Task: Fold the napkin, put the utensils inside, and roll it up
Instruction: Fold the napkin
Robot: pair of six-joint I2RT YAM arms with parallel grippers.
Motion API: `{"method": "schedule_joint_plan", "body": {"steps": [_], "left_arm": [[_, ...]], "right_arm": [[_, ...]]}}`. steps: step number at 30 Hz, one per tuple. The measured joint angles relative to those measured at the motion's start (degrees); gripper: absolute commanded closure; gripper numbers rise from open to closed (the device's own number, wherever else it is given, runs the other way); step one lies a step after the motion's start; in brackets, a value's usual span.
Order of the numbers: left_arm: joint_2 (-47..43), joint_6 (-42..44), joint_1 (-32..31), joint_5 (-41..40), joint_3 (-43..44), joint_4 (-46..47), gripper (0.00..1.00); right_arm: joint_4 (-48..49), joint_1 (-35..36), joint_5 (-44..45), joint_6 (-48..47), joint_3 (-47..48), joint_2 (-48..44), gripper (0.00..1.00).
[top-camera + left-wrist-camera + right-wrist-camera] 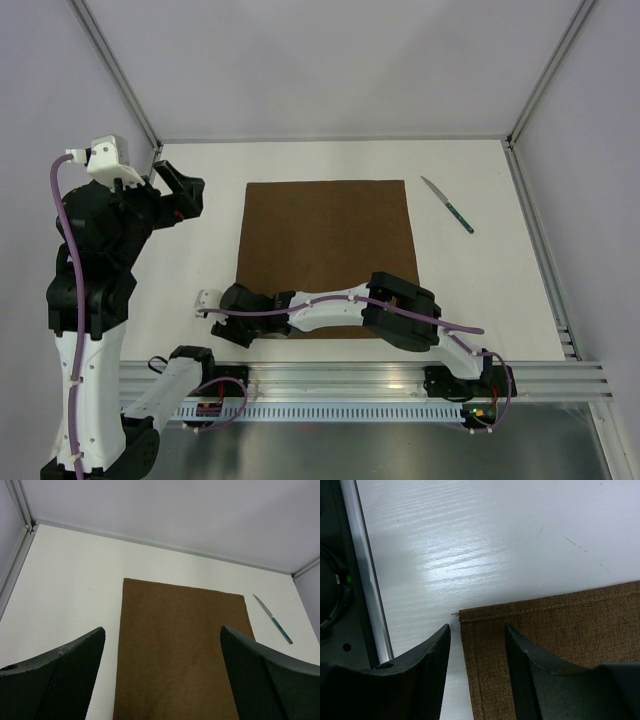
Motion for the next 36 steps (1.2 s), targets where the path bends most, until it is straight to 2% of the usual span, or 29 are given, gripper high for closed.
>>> {"method": "schedule_joint_plan", "body": {"steps": [7,17,23,36], "left_arm": [[-0.31,0.0,0.0,-0.02,0.0,-0.04,0.0],[-0.5,0.0,0.0,0.0,-0.31,-0.07,0.0],[-0.74,0.0,0.0,0.0,-0.48,-0.09,0.0],[-1.05,0.0,0.0,-0.02,-1.77,-0.11,0.0]], "right_arm": [[0.68,0.0,0.48,-0.42,-0.02,0.2,0.57],[0.74,0.0,0.48,-1.53,-0.07,0.2,0.82],[0.42,-0.13,0.28,-1.95,0.11,0.2,0.92],[-3.82,-1.27,-1.09,-1.9,1.97,-1.38,0.98]]}}
